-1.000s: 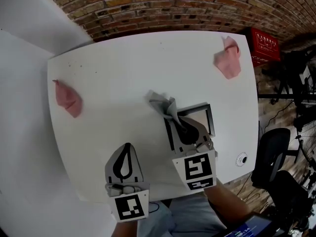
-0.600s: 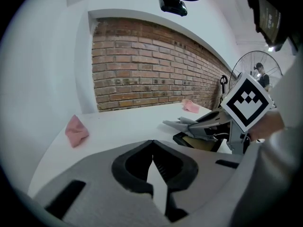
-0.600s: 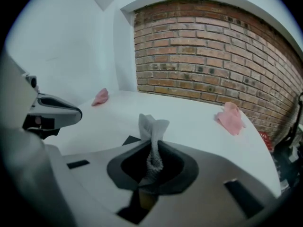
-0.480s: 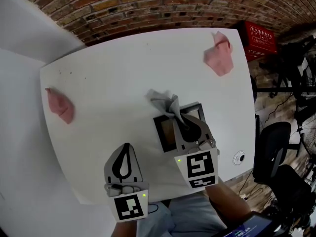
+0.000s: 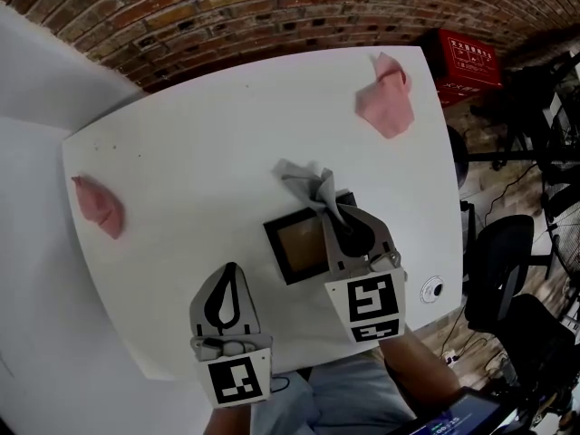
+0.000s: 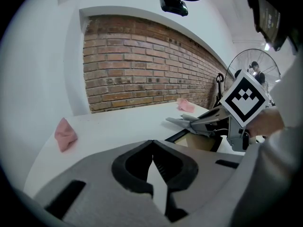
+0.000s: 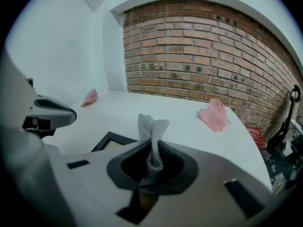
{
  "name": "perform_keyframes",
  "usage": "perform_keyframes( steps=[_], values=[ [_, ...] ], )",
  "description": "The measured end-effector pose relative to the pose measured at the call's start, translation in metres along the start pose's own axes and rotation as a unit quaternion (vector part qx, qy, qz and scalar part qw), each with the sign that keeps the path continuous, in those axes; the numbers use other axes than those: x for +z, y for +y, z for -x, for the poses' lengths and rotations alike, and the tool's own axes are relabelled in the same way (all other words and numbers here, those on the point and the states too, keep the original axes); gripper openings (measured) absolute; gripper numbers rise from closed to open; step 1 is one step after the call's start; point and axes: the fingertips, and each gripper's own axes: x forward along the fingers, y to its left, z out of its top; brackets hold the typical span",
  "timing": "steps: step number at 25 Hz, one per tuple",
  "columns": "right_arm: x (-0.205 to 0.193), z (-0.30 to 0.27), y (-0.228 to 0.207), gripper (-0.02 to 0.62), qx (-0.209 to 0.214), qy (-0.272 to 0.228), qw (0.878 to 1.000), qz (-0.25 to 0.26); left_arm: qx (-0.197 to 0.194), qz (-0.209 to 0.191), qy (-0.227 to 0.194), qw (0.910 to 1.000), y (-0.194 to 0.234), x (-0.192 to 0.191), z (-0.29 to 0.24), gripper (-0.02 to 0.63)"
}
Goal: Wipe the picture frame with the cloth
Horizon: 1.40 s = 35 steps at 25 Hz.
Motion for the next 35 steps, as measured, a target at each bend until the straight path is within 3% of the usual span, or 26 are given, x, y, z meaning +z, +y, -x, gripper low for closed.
perform_keyframes(
  steps=[11,19,28,35],
  values=[
    [-0.006,0.010,-0.038,0.038,-0.027,0.007,1.000,-0.004,-0.005,-0.008,-0.003,0.9999,-0.018,0.012,-0.008,0.009],
    [-0.009,0.041,-0.075,0.038,-0.049,-0.005,0.999,-0.020,0.001,-0.014,-0.030,0.9995,-0.042,0.032,0.005,0.009],
    [0.012,0.137,-0.091,0.040,-0.044,-0.088,0.995,-0.035,0.017,-0.015,-0.111,0.9935,-0.091,0.087,0.069,0.009],
    [0.042,0.220,-0.077,0.041,-0.032,-0.177,0.984,-0.013,0.064,-0.042,-0.201,0.9766,-0.108,0.144,0.144,0.009]
  ],
)
